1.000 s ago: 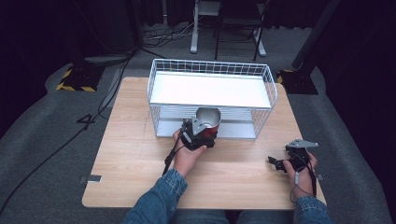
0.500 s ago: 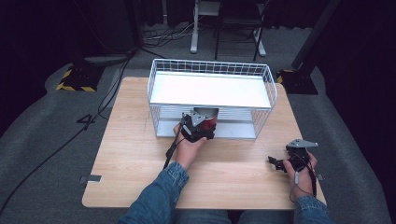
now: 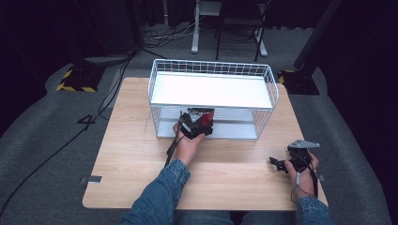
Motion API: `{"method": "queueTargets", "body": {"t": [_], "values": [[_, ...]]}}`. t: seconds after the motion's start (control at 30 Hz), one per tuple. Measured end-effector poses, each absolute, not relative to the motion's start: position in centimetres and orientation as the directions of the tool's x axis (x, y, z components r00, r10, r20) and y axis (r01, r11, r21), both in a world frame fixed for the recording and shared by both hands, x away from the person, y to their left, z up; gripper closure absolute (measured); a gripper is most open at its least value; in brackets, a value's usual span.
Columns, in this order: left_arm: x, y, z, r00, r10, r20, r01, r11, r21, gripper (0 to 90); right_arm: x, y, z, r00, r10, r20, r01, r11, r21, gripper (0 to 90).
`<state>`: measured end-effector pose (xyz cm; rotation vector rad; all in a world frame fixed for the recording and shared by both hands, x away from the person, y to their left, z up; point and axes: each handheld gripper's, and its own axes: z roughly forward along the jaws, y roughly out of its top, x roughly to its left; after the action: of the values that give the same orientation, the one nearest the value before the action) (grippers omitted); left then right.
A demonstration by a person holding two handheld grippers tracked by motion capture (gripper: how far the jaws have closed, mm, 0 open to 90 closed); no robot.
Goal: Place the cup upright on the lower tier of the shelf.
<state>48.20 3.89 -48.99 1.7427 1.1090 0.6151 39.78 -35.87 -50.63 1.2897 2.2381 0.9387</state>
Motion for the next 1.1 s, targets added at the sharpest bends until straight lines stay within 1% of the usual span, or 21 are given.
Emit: {"method": "queueTargets", "body": {"t": [0.1,0.5,0.7,0.83,0.93,1.1], "values": [[48.4,3.9,-49.3,0.498,0.864,-0.080,0.388,-0.139,0.911,15.2,39.8,-35.9,-50.6,-0.499,0.866,-0.003,0.606,0.352,0.714,0.6],[48.4,3.9,-49.4,0.497,0.864,-0.082,0.378,-0.130,0.917,14.7,39.8,-35.9,-50.6,-0.499,0.866,-0.003,0.605,0.352,0.714,0.6],[47.9,4.5,-49.3,0.520,0.850,-0.083,0.386,-0.147,0.911,14.4,39.8,-35.9,-50.6,-0.499,0.866,-0.003,0.606,0.352,0.714,0.6],[47.2,4.9,-49.3,0.531,0.847,-0.033,0.370,-0.197,0.908,15.1,39.8,-35.9,-50.6,-0.499,0.866,-0.003,0.606,0.352,0.714,0.6],[46.8,5.2,-49.0,0.527,0.850,-0.016,0.369,-0.212,0.905,15.1,39.8,-35.9,-50.6,-0.499,0.866,-0.003,0.605,0.352,0.714,0.6],[45.7,6.3,-48.0,0.511,0.859,-0.038,0.412,-0.206,0.887,15.2,39.8,-35.9,-50.6,-0.499,0.866,-0.003,0.606,0.352,0.714,0.6]]}}
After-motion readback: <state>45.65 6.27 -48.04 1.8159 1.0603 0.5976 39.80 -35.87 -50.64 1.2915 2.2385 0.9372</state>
